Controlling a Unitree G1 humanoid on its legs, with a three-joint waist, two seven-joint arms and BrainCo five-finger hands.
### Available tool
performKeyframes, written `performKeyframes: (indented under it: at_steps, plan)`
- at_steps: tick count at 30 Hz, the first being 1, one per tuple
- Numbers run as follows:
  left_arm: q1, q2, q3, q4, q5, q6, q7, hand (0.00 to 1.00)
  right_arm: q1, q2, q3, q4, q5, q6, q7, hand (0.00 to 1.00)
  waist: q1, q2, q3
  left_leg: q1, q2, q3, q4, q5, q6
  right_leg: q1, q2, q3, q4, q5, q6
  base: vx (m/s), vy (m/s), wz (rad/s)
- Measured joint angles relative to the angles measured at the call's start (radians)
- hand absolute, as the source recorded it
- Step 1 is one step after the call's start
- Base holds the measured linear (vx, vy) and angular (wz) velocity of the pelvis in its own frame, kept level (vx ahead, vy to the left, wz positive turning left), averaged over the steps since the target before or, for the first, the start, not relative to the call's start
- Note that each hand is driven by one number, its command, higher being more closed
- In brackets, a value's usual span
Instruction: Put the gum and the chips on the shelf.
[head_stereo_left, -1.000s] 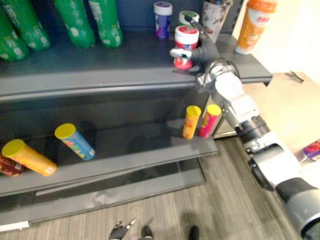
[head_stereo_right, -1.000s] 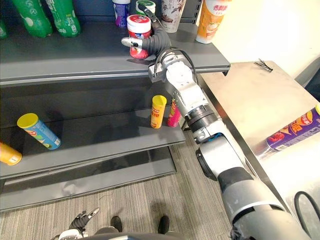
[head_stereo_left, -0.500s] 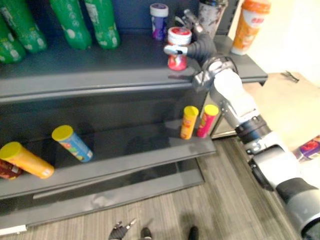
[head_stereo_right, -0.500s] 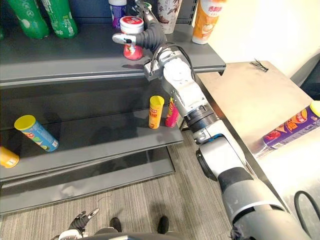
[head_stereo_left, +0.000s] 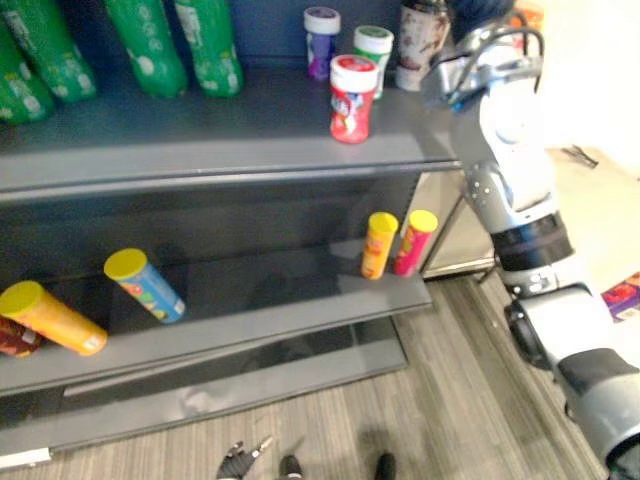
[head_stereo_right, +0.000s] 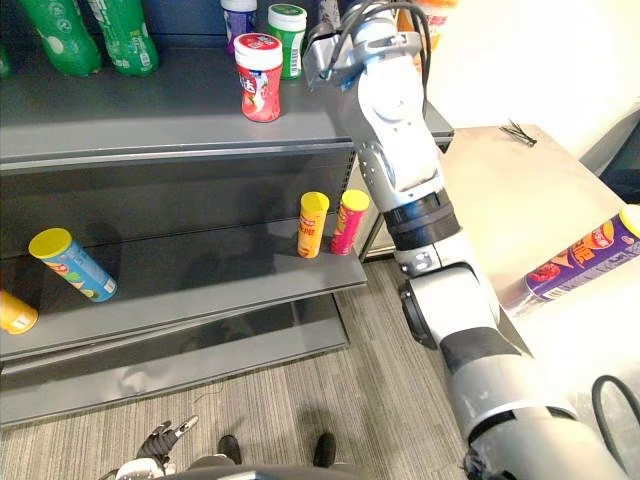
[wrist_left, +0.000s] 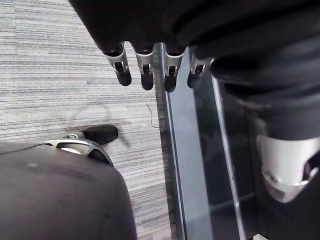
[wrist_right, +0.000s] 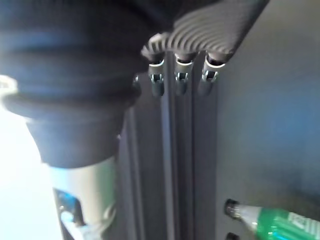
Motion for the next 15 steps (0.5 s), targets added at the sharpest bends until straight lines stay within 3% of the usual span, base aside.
performKeyframes:
  at_steps: [3, 6, 10, 15]
  plan:
    - [-0.001, 0.0, -0.001, 0.001, 0.001, 0.004, 0.009, 0.0, 0.158, 0.092, 0.049, -0.114, 0.09, -0.027, 0.018, 0.0, -0.001, 0.0, 0.0, 0.005, 0.001, 0.011, 0.0, 0.0, 0.0, 0.0, 0.001, 0.011, 0.0, 0.0, 0.0, 0.0, -0.001, -0.09]
    - [-0.001, 0.002, -0.01, 0.002, 0.004, 0.015, 0.016, 0.0, 0.327, 0.173, 0.2, -0.145, 0.183, -0.016, 0.065, 0.0, -0.003, 0.0, 0.0, 0.014, 0.002, 0.025, 0.0, -0.003, -0.004, 0.001, 0.002, 0.023, 0.001, 0.0, 0.0, -0.02, -0.009, -0.16]
    - [-0.002, 0.005, -0.024, 0.001, 0.008, 0.015, 0.022, 0.0, 0.482, 0.234, 0.431, -0.161, 0.263, 0.032, 0.16, 0.0, -0.006, 0.001, 0.0, 0.018, 0.003, 0.033, 0.0, -0.005, -0.007, -0.001, 0.003, 0.031, 0.003, -0.002, -0.002, -0.01, -0.007, -0.04]
    - [-0.005, 0.009, -0.037, 0.001, 0.042, 0.015, 0.025, 0.0, 0.572, 0.259, 0.529, -0.158, 0.294, 0.07, 0.218, 0.0, -0.011, 0.001, -0.001, 0.021, -0.001, 0.035, 0.0, -0.005, -0.007, -0.002, 0.0, 0.033, 0.006, -0.002, -0.002, 0.0, -0.001, -0.01]
